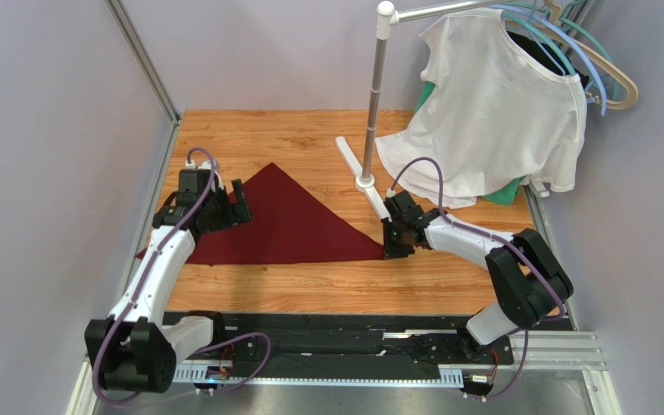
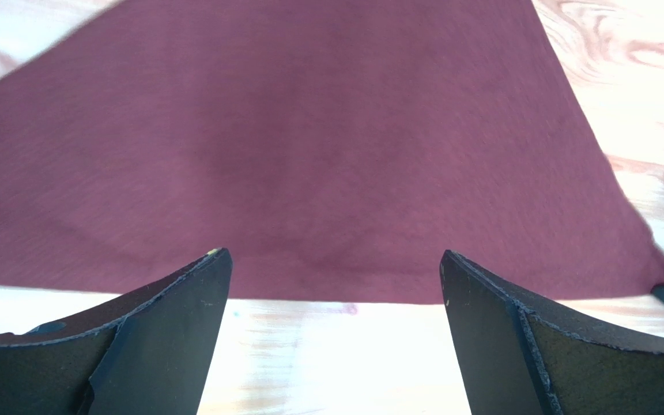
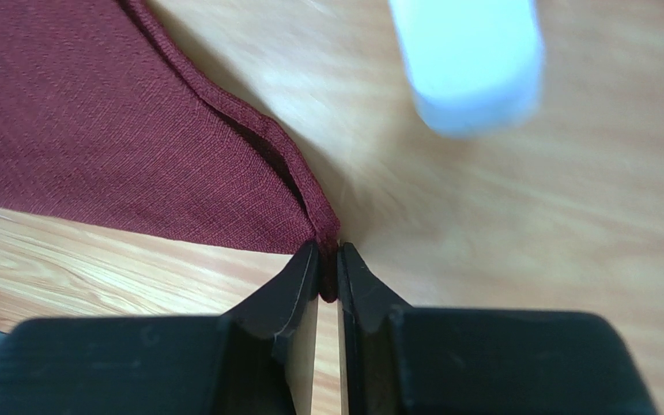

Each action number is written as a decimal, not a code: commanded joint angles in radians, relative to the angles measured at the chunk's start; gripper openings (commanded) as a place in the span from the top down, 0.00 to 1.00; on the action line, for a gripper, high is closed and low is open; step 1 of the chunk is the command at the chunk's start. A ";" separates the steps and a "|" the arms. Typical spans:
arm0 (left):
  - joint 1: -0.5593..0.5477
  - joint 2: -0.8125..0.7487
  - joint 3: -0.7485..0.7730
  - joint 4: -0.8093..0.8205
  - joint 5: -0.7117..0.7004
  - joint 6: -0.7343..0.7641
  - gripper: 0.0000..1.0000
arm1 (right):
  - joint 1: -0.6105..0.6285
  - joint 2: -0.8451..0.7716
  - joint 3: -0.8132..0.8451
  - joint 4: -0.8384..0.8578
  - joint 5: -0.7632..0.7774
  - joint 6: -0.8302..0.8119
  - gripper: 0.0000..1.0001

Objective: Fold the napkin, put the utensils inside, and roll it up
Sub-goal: Adjust the napkin at the center of the board, then pick up the fork at the center of the board.

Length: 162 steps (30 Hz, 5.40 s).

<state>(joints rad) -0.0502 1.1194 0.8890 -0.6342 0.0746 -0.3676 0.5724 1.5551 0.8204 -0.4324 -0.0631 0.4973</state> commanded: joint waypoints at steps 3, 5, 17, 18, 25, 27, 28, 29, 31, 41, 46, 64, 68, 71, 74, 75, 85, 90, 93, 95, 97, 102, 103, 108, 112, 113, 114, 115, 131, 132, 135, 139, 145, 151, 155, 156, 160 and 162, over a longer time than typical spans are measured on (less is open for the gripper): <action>0.003 -0.179 -0.136 0.080 -0.073 -0.168 0.01 | -0.005 -0.141 -0.066 -0.222 0.156 0.116 0.84; 0.003 -0.237 -0.202 0.094 -0.108 -0.206 0.01 | -0.005 -0.177 -0.090 -0.249 0.170 0.130 0.83; 0.084 -0.444 -0.332 -0.016 -0.324 -0.349 0.01 | -0.005 -0.265 -0.144 -0.295 0.189 0.165 0.63; 0.096 -0.454 -0.334 -0.056 -0.344 -0.356 0.01 | -0.005 -0.268 -0.139 -0.295 0.189 0.164 0.55; 0.297 -0.414 -0.383 -0.079 -0.279 -0.444 0.03 | -0.005 -0.312 -0.043 -0.353 0.213 0.084 0.41; 0.315 -0.426 -0.389 -0.082 -0.317 -0.449 0.04 | -0.005 -0.345 -0.018 -0.355 0.209 0.049 0.41; 0.329 -0.440 -0.387 -0.090 -0.334 -0.452 0.04 | -0.006 -0.346 -0.009 -0.350 0.201 0.037 0.41; 0.334 -0.446 -0.386 -0.091 -0.343 -0.446 0.04 | -0.008 -0.345 0.006 -0.338 0.194 0.026 0.41; 0.342 -0.448 -0.394 -0.087 -0.342 -0.444 0.04 | -0.019 -0.319 0.010 -0.319 0.177 0.001 0.41; 0.391 -0.421 -0.499 -0.012 -0.259 -0.490 0.06 | -0.115 -0.250 -0.087 -0.131 -0.032 -0.085 0.53; 0.398 -0.431 -0.501 -0.009 -0.262 -0.482 0.08 | -0.117 -0.225 -0.122 -0.109 -0.038 -0.095 0.54; 0.400 -0.406 -0.499 0.076 -0.182 -0.398 0.09 | -0.121 -0.148 -0.136 -0.111 0.060 -0.069 0.81; 0.400 -0.365 -0.499 0.129 -0.121 -0.370 0.11 | -0.131 -0.141 -0.138 -0.137 0.062 -0.028 0.96; 0.398 -0.334 -0.498 0.157 -0.084 -0.350 0.12 | -0.141 -0.147 -0.144 -0.150 0.094 0.006 1.00; 0.398 -0.325 -0.498 0.186 -0.021 -0.323 0.13 | -0.147 -0.161 -0.145 -0.186 0.123 0.038 1.00; 0.397 -0.325 -0.496 0.191 -0.012 -0.317 0.14 | -0.149 -0.164 -0.145 -0.196 0.149 0.046 1.00; 0.354 -0.293 -0.438 0.219 -0.036 -0.300 0.12 | -0.252 -0.225 -0.147 -0.290 0.197 0.089 1.00; 0.354 -0.257 -0.363 0.197 -0.263 -0.365 0.12 | -0.252 -0.251 -0.121 -0.308 0.177 0.087 0.92; 0.354 -0.218 -0.326 0.176 -0.435 -0.419 0.12 | -0.252 -0.277 -0.106 -0.322 0.171 0.070 0.60; 0.354 -0.176 -0.273 0.166 -0.522 -0.433 0.13 | -0.252 -0.300 -0.087 -0.338 0.175 0.054 0.49; 0.368 -0.080 -0.230 0.162 -0.556 -0.453 0.14 | -0.252 -0.316 -0.067 -0.347 0.164 0.040 0.47; 0.382 0.234 -0.004 0.056 -0.584 -0.471 0.30 | -0.252 -0.351 -0.004 -0.373 0.134 -0.005 0.47; 0.383 0.268 0.037 0.050 -0.590 -0.473 0.30 | -0.252 -0.359 0.006 -0.384 0.129 -0.012 0.47; 0.385 0.410 0.087 0.057 -0.659 -0.446 0.42 | -0.253 -0.395 0.059 -0.414 0.097 -0.014 0.48; 0.385 0.480 0.091 0.060 -0.587 -0.453 0.42 | -0.252 -0.449 0.063 -0.414 0.077 0.003 0.48; 0.385 0.490 0.085 0.059 -0.579 -0.461 0.42 | -0.252 -0.454 0.066 -0.414 0.034 0.004 0.48; 0.385 0.488 0.077 0.070 -0.572 -0.467 0.42 | -0.252 -0.460 0.071 -0.416 0.031 0.006 0.48; 0.383 0.484 0.058 0.082 -0.559 -0.467 0.43 | -0.253 -0.467 0.072 -0.419 0.028 0.004 0.48; 0.383 0.540 0.056 0.146 -0.533 -0.433 0.78 | -0.252 -0.561 0.079 -0.433 -0.020 0.018 0.48; 0.385 0.545 0.059 0.149 -0.526 -0.432 0.80 | -0.252 -0.566 0.077 -0.428 -0.024 0.020 0.48; 0.383 0.566 0.071 0.160 -0.507 -0.416 0.87 | -0.252 -0.567 0.077 -0.425 -0.030 0.020 0.48; 0.386 0.571 0.080 0.168 -0.496 -0.410 0.86 | -0.252 -0.572 0.068 -0.424 -0.034 0.014 0.48; 0.398 0.511 0.045 0.192 -0.484 -0.430 0.59 | -0.252 -0.581 0.048 -0.417 -0.043 0.014 0.48; 0.400 0.471 0.037 0.200 -0.466 -0.432 0.34 | -0.252 -0.576 0.036 -0.410 -0.060 0.012 0.48; 0.415 0.525 0.070 0.160 -0.464 -0.432 0.49 | -0.252 -0.581 0.033 -0.407 -0.063 0.012 0.48; 0.421 0.536 0.083 0.154 -0.458 -0.435 0.59 | -0.253 -0.583 0.033 -0.407 -0.064 0.011 0.48; 0.438 0.543 0.077 0.153 -0.438 -0.455 0.63 | -0.252 -0.589 0.034 -0.413 -0.072 0.009 0.48; 0.444 0.546 0.077 0.156 -0.434 -0.455 0.64 | -0.252 -0.589 0.031 -0.407 -0.076 0.014 0.48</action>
<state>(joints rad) 0.3737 1.6604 0.9405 -0.4747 -0.3729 -0.8051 0.3222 0.9916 0.8497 -0.8631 -0.1169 0.5076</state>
